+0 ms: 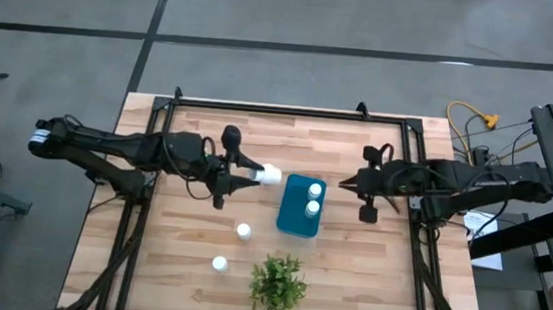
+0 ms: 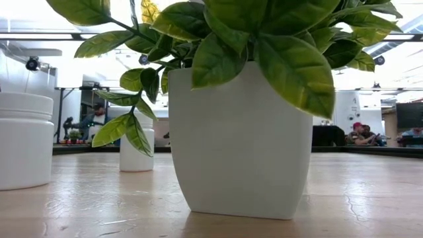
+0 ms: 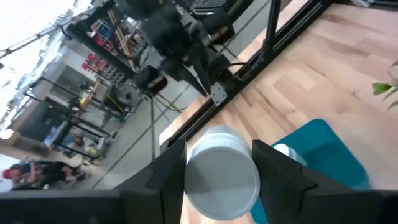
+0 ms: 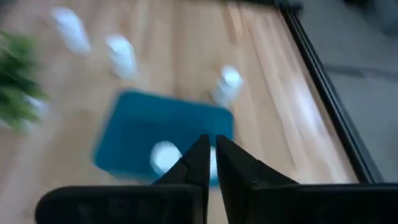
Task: Pick and place pill bottles into a basket
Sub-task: Put the white pill bottle into the blue bin
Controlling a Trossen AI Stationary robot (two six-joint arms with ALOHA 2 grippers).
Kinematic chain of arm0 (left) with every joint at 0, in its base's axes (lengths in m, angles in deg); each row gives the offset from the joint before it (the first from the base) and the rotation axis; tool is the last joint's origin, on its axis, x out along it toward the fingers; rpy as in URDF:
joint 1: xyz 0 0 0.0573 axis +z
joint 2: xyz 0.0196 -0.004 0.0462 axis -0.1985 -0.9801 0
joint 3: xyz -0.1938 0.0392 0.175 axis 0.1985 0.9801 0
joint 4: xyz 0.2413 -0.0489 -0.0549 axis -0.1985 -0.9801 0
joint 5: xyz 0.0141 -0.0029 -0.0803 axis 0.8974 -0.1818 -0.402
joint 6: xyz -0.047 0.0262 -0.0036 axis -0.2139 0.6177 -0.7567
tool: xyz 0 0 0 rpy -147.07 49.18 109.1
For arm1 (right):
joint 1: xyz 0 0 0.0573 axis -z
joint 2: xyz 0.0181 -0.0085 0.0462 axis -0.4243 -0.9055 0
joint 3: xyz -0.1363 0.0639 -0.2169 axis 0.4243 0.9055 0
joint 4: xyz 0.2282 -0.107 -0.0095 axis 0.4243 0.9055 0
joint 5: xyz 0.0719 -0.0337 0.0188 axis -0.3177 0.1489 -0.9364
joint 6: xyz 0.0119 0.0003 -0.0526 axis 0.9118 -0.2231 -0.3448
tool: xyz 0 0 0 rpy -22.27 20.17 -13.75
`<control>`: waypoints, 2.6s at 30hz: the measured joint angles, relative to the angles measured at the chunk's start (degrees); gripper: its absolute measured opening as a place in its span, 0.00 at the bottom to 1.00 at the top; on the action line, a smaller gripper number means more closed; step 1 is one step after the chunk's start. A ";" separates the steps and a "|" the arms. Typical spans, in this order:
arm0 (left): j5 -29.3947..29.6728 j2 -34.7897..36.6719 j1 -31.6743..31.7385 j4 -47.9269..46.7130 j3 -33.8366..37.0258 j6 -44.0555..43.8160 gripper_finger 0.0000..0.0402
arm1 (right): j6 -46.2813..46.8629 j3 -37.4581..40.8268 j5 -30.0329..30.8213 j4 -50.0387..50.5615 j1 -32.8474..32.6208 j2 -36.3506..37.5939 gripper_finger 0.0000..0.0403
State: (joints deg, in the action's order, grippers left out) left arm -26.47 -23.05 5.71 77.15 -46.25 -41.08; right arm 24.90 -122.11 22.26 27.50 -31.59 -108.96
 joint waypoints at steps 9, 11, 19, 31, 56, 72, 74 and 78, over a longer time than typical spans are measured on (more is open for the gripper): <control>-0.48 -0.26 0.58 -2.85 0.16 -1.11 0.36 | -3.21 11.15 -4.63 -17.84 -2.29 11.01 0.02; -0.52 -0.26 0.88 -2.83 0.21 -1.52 0.36 | -3.62 14.12 -6.38 -21.71 -2.37 13.66 0.02; -2.23 -0.72 3.01 -1.57 2.77 -3.13 0.36 | -3.52 24.05 -7.66 -31.00 -2.41 22.16 0.02; -12.12 -7.26 9.81 0.86 0.52 -4.84 0.36 | -5.59 26.10 -7.75 -31.22 -2.67 24.40 0.02; -25.76 -22.08 15.54 -6.84 -14.63 -11.82 0.36 | -4.45 29.82 -8.43 -30.90 -2.63 30.12 0.02; -26.36 -23.23 15.82 -10.27 -13.42 -12.06 0.36 | -0.51 41.99 -7.42 -35.53 -2.63 43.17 0.02; -26.35 -23.97 16.10 -10.85 -13.44 -12.04 0.36 | -0.52 42.07 -7.52 -35.60 -2.63 43.66 0.02; -26.17 -26.60 16.96 -11.25 -13.75 -12.02 0.36 | -0.13 41.64 -7.57 -35.40 -2.63 43.24 0.02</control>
State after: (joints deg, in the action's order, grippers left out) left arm -52.64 -49.65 22.67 65.90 -60.01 -53.10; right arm 24.78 -80.47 14.69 -7.90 -34.21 -65.71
